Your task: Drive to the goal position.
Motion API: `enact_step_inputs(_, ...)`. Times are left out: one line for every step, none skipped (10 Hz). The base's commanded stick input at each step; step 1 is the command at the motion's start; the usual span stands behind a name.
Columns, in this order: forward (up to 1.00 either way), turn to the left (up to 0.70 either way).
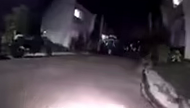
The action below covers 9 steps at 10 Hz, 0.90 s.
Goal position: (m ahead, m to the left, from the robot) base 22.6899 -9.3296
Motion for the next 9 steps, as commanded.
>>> enact_step_inputs(1.00, -0.27)
enact_step_inputs(1.00, -0.27)
enact_step_inputs(1.00, -0.27)
enact_step_inputs(1.00, -0.27)
enact_step_inputs(1.00, -0.27)
enact_step_inputs(1.00, -0.27)
enact_step_inputs(1.00, -0.27)
enact_step_inputs(1.00, -0.27)
enact_step_inputs(1.00, -0.27)
